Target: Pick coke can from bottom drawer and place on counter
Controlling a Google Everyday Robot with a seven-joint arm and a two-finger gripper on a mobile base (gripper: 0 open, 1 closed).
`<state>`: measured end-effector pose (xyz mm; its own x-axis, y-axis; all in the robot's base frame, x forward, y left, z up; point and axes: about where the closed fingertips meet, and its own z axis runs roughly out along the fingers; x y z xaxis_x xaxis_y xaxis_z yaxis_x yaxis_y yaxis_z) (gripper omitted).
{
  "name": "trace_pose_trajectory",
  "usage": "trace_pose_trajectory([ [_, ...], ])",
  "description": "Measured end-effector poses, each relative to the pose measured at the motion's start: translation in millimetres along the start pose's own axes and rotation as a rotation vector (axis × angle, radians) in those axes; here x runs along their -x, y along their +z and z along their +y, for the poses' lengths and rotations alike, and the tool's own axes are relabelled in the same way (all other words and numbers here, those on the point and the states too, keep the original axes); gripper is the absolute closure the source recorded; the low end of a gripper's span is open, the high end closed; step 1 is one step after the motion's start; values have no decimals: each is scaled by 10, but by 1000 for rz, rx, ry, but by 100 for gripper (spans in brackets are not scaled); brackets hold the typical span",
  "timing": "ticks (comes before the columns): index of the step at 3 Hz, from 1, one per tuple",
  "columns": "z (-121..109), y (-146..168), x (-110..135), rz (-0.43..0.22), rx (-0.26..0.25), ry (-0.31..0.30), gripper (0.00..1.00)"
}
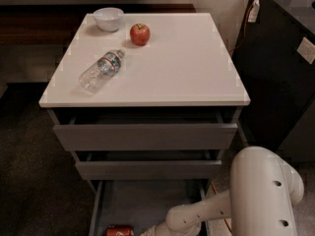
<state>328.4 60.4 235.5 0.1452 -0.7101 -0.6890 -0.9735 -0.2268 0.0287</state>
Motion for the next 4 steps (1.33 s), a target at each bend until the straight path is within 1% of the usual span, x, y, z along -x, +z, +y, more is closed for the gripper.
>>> trace_pose_trajectory([
  [1,13,-66,196,-19,-8,-4,12],
  [2,-17,-114,270,-22,-18,-6,0],
  [3,-161,-192,295,-29,-43,2,0],
  [4,-341,-222,253,-42,-48,36,0],
])
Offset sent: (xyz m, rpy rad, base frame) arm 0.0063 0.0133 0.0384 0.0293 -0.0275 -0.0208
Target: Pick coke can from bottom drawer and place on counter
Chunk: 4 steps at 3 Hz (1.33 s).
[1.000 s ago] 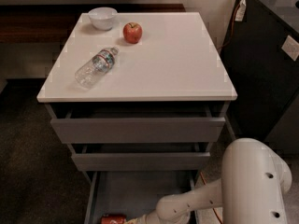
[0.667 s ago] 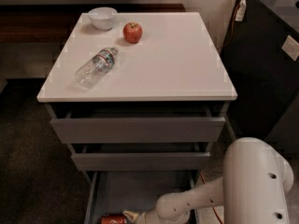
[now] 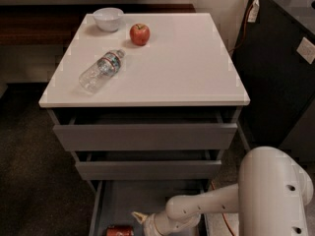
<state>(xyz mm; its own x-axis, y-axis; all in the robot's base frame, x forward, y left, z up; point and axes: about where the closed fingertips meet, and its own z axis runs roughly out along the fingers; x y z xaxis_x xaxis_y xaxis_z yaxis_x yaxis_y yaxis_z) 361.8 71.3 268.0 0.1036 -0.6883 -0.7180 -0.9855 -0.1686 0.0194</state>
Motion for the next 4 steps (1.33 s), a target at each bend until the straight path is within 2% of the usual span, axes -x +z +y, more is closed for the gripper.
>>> trace_pose_trajectory([
  [2,-536,85,-120,-10,-8,83,0],
  [3,-768,206,-183,19,-36,125,0],
  [4,-907,289,-224,42,-75,148,0],
])
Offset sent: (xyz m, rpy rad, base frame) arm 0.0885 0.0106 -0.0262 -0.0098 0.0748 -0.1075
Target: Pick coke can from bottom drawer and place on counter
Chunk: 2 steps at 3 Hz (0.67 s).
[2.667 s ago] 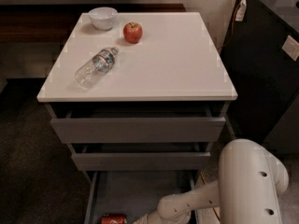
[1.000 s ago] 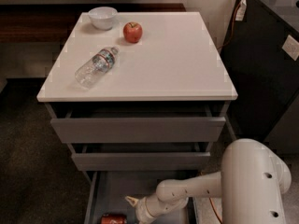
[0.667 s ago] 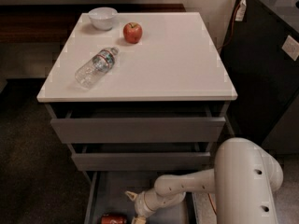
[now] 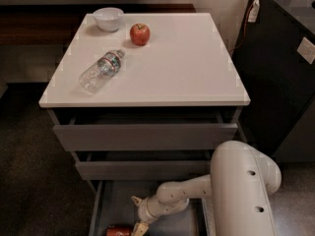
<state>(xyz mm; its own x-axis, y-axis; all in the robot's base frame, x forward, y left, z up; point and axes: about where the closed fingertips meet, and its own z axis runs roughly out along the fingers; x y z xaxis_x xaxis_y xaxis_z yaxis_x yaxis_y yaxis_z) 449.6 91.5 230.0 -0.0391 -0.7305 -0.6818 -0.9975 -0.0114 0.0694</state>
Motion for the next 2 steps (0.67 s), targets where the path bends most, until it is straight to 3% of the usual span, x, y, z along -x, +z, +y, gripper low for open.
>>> trace_pose_trajectory([
  [2,-288,181,-169,48,-75,16,0],
])
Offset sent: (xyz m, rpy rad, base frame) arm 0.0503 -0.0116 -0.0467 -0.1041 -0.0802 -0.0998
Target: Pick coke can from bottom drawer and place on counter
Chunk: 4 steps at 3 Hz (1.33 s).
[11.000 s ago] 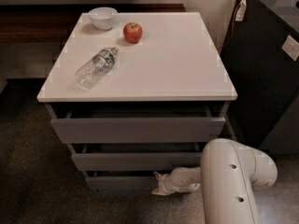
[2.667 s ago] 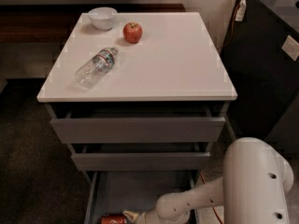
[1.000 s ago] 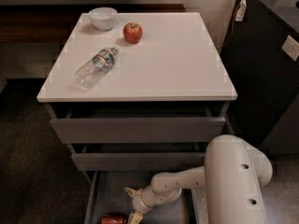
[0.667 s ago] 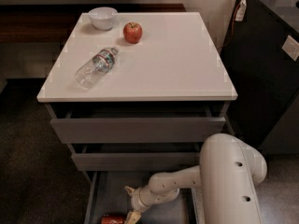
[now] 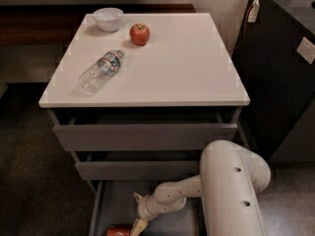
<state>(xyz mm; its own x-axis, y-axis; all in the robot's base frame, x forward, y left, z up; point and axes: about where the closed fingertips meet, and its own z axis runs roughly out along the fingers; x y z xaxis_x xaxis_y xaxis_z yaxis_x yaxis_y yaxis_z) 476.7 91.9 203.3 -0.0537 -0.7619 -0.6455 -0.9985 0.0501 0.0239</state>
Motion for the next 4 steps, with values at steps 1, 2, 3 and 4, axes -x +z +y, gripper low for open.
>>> trace_pose_trajectory([
  [1,-131,63,-133,26,-29,11,0],
  [2,-206,143,-187,39,-41,11,0],
  [3,-229,291,-212,47,-32,5,0],
  [4,-237,458,-204,52,-14,-6,0],
])
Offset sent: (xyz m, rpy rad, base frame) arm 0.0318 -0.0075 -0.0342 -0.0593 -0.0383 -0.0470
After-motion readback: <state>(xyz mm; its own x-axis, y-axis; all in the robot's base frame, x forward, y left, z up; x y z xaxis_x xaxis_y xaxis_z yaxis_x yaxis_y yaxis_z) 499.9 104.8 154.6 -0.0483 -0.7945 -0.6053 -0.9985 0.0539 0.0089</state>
